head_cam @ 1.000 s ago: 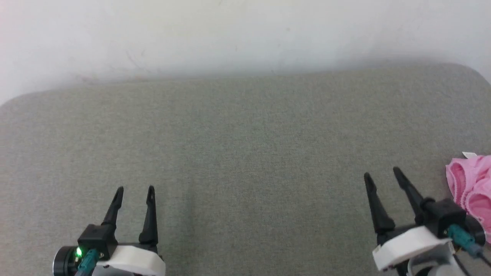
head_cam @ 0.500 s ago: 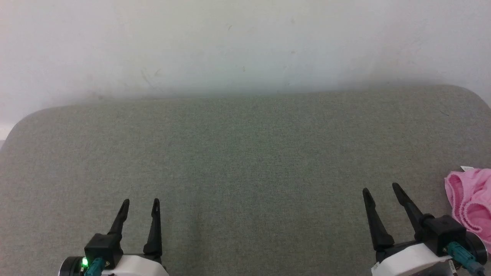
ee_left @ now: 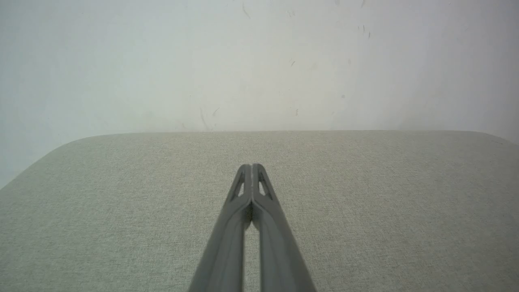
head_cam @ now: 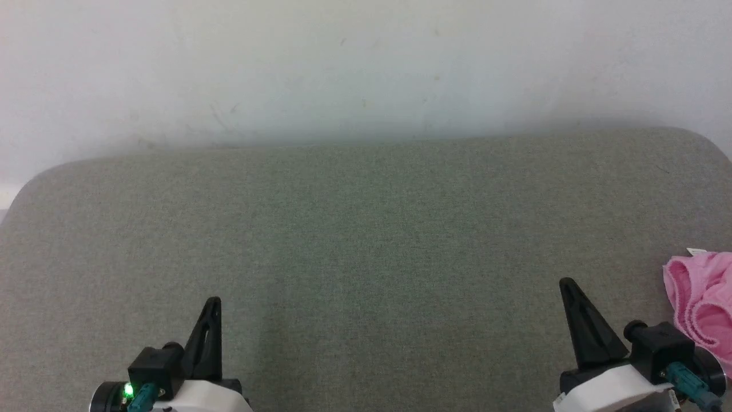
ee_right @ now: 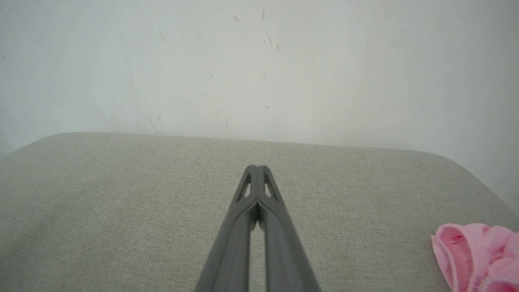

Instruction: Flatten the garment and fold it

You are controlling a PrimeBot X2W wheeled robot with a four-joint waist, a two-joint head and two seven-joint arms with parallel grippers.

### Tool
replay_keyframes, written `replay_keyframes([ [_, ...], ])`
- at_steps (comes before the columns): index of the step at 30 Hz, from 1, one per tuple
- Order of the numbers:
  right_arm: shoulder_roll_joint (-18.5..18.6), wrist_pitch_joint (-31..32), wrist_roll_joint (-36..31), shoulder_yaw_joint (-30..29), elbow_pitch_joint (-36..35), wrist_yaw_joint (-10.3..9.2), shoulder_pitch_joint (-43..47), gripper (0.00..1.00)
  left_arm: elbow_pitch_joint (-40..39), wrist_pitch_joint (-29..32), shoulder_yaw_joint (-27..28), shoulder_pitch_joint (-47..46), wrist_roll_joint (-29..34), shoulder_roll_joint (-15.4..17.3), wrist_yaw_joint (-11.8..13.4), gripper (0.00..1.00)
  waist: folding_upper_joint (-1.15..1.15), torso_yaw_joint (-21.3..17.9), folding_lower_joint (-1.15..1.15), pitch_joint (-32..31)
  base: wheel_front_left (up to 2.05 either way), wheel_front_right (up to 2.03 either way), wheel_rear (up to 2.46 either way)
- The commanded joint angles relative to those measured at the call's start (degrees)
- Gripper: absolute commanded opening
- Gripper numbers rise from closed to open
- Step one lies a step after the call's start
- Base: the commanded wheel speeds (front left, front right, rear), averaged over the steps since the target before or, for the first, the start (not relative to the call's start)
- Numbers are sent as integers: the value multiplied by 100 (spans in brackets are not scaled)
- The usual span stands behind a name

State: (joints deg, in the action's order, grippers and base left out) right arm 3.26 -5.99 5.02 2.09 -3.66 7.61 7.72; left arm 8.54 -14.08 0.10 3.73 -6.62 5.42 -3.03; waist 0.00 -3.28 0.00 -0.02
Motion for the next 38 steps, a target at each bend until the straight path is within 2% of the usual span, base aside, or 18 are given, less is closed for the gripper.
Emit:
replay_keyframes([
  [1,-2,34,-30,-10,16,-1,-44,0,-36,33,0,-23,34,-14,18,0,0,6,0,0,0,0,0],
  [38,-13,207,-175,-71,123,-4,-267,0,-287,454,-3,-130,226,-88,105,0,0,105,0,1,0,0,0],
])
